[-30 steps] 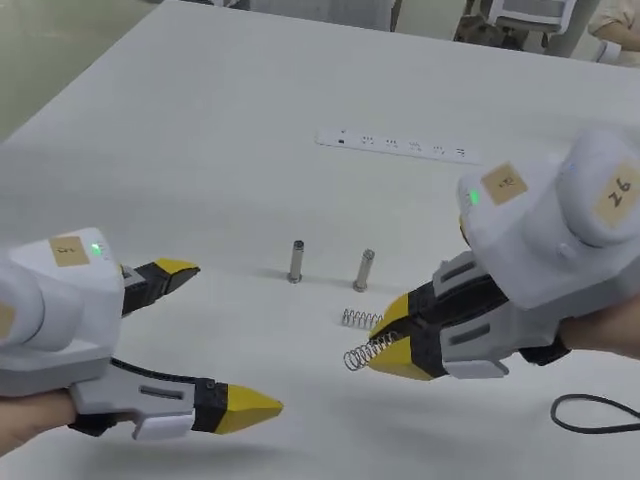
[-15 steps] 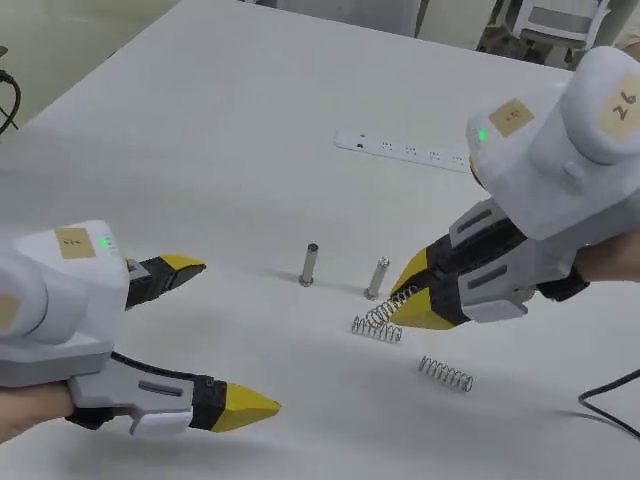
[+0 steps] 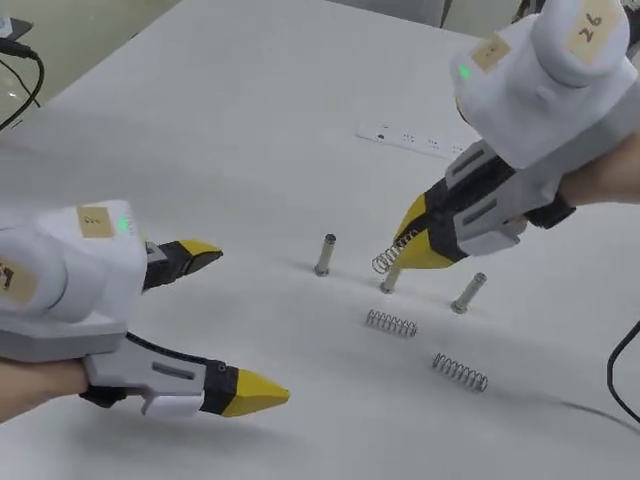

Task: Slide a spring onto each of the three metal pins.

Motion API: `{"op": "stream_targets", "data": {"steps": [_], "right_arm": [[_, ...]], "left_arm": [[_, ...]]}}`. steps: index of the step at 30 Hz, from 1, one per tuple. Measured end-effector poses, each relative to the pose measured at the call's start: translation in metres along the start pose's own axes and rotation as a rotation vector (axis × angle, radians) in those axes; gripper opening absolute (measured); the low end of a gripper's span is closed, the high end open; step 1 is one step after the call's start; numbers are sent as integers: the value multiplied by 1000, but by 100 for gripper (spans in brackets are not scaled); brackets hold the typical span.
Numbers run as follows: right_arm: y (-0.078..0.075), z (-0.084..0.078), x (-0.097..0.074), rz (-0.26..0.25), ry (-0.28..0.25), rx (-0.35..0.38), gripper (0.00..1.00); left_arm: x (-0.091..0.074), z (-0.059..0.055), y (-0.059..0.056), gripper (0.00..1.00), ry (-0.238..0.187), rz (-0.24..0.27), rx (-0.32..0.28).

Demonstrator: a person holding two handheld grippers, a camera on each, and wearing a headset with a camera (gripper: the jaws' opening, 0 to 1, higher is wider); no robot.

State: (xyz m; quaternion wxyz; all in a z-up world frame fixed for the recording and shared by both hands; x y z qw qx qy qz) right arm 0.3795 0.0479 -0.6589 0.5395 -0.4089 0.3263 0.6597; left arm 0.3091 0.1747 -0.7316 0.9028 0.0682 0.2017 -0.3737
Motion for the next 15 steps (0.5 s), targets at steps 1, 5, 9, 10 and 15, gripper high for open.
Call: {"op": "stream_targets", "data": {"steps": [1,5,9,10,15], "right_arm": [[-1,1,1,4,6,-7,7],[-7,3,4,9,20,-25,7],[-13,5,8,16,38,-41,7],[-15,6,9,21,41,-45,7],[-23,11,13,28,64,-69,7]], "left_arm": [[0,0,0,92,-1,1,1],[0,-1,2,92,-1,2,-1],[1,-2,1,91,5,-4,0],[1,-2,1,91,6,-4,3],[1,-2,0,91,7,-8,5]]}}
Point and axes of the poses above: the centre of the closed fingertips' face, and the gripper's own axes: x roughly forward along the fingers, y roughly to its left, z roughly out of its top, the point moved 4 cm from there along -x, roughly backward along the fingers, and after that the axes turned 3 degrees about z, right-handed, at the moved point
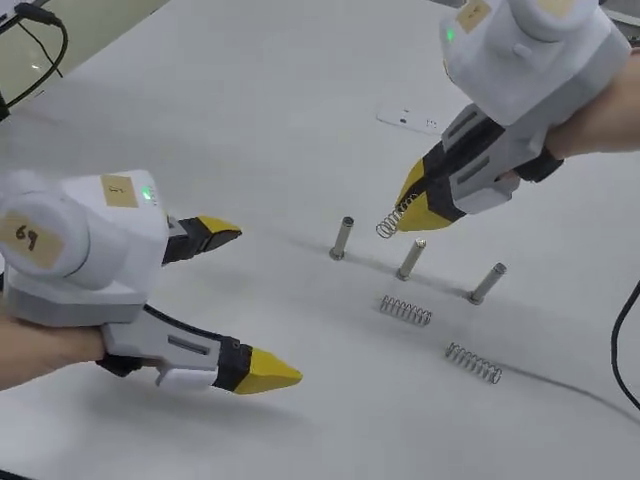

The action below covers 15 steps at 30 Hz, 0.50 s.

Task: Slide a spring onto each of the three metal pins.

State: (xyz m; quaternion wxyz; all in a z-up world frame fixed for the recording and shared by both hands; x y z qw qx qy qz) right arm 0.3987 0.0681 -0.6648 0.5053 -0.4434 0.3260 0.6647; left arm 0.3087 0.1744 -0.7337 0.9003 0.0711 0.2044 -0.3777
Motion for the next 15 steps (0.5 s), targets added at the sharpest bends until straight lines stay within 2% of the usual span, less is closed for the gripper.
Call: {"op": "stream_targets", "data": {"steps": [2,15], "right_arm": [[-9,1,1,1,12,-13,8],[-37,15,20,32,68,-76,8]], "left_arm": [[0,0,0,91,1,-3,-1],[1,-3,0,90,11,-11,4]]}}
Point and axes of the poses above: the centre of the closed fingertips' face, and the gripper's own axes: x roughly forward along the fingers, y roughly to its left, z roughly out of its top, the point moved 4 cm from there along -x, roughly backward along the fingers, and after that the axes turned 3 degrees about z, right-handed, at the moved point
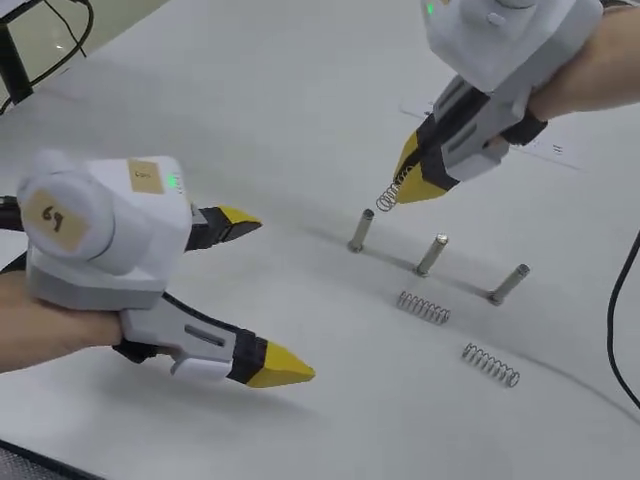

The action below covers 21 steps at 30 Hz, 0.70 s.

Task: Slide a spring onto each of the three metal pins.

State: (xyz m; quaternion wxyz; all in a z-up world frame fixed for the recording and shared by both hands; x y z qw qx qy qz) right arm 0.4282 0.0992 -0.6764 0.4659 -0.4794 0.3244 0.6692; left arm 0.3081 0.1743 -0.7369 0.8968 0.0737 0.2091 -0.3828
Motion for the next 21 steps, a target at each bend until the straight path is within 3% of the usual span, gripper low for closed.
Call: {"op": "stream_targets", "data": {"steps": [7,21], "right_arm": [[-3,-2,7,15,34,-23,8],[-12,-3,15,27,50,-37,8]], "left_arm": [[-1,-2,1,90,2,-1,0],[0,-3,2,89,5,-3,-3]]}}
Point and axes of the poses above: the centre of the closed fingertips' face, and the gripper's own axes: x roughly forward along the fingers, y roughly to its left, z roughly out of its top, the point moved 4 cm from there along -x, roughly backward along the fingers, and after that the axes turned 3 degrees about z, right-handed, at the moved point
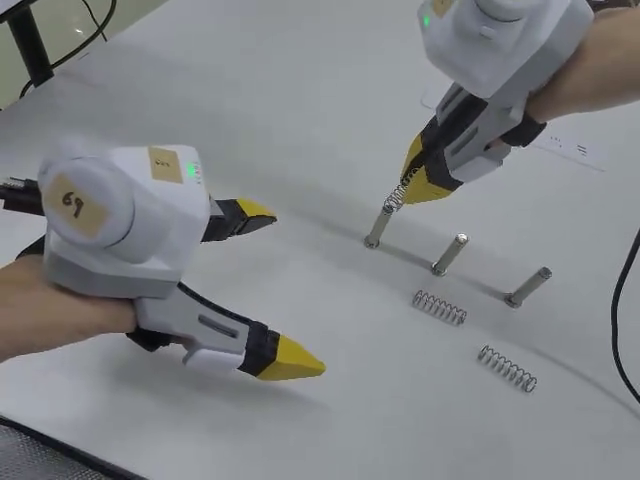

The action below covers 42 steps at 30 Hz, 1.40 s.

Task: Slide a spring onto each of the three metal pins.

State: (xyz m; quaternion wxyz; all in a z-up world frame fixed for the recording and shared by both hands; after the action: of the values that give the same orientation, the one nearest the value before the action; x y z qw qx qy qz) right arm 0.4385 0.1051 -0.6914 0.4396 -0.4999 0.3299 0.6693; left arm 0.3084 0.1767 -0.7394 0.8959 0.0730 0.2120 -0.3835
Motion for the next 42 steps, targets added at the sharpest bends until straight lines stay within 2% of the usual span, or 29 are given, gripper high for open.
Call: {"op": "stream_targets", "data": {"steps": [15,21,32,42], "right_arm": [[3,-1,8,13,22,-12,8],[1,-2,16,22,32,-17,8],[5,-1,25,41,53,-26,8],[4,1,41,65,79,-28,8]], "left_arm": [[-1,-2,3,88,6,4,-14],[0,-3,4,87,11,7,-13],[-1,-3,6,87,8,12,-21],[-2,-3,8,87,5,17,-26]]}}
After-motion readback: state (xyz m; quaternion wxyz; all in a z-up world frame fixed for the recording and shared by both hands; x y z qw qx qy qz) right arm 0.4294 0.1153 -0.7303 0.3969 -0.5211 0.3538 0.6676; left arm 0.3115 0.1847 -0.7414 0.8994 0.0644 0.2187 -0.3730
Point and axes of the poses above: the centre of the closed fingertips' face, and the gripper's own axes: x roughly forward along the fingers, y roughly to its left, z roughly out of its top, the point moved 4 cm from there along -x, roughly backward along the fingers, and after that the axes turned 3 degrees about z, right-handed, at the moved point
